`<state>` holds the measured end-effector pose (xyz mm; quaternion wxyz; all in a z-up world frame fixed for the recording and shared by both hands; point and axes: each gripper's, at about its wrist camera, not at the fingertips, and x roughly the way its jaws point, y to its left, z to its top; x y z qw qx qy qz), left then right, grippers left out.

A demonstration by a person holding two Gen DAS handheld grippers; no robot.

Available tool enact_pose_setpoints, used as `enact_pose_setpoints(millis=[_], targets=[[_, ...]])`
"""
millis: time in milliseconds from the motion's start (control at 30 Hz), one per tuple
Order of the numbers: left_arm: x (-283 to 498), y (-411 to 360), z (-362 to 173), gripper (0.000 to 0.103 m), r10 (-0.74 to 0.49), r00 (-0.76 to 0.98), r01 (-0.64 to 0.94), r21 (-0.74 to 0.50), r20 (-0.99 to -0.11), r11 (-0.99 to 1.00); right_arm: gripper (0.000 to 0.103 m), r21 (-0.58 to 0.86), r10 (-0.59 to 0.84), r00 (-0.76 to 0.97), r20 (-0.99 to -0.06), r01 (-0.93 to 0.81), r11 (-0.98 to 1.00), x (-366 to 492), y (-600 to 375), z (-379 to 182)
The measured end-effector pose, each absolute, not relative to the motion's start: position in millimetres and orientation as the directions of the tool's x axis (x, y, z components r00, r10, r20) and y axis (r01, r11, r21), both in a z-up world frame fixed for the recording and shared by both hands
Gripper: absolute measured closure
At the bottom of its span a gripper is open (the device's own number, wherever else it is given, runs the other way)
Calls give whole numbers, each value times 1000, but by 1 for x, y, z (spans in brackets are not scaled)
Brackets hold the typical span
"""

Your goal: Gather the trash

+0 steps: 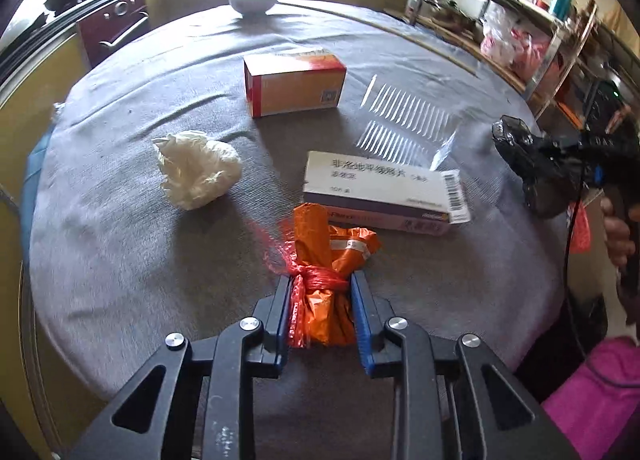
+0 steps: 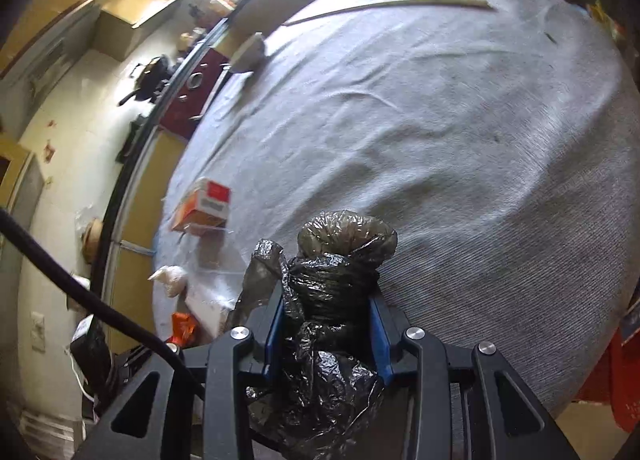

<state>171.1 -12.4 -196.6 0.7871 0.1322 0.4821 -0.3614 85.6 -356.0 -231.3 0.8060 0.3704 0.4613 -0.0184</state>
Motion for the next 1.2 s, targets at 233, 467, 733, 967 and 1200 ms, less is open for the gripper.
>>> enact_pose_setpoints(millis=[233,467,733,967,1200], targets=[[130,-16,-149,75,-496,390,675,-126,-776,727,64,622,316,664,-677,288,728,59,-350,-208],[95,-43,-119,75,-487,521,641,-56,-701,766,64,635,302,728,-616,232,737,33,-339,-194],[86,-62,-109,75,-388,591,531,-21,-707,847,64,584,265,755,-599,186,790,15,-321,-176],[71,-66,-100,75,-286,655,455,64,-699,888,64,594,264,775,-574,173,786,-1,-320,-168],[56,-63,-87,75,-213,703,391,118,-678,913,64,588,256,796,-549,150,795,-17,-314,-152]])
